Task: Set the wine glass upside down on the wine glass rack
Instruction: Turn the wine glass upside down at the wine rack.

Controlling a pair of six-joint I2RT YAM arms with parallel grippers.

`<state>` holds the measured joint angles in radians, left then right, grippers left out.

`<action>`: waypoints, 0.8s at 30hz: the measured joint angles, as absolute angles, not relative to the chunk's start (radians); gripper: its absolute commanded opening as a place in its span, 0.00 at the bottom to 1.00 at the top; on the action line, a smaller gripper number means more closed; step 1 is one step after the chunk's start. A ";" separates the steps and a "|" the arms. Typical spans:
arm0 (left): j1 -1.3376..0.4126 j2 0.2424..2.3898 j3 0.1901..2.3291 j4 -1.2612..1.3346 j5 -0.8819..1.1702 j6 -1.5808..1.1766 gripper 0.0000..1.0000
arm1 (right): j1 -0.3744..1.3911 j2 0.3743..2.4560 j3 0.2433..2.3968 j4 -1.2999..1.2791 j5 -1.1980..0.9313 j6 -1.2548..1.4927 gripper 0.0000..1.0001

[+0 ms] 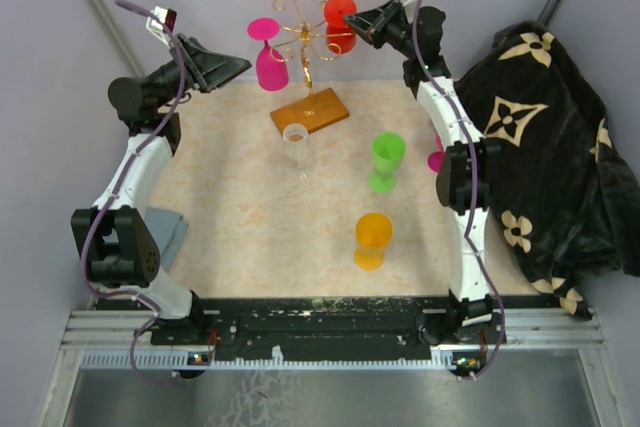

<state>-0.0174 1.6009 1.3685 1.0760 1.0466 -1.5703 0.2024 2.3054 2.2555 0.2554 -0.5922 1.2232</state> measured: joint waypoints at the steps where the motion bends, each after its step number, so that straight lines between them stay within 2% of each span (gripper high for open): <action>1: -0.017 1.601 1.368 1.076 1.047 -1.570 0.40 | 0.203 2.305 2.255 0.256 -0.599 1.224 0.00; 24: -0.022 1.601 1.358 1.079 1.047 -1.571 0.40 | 0.214 2.194 2.101 0.238 -0.649 1.184 0.00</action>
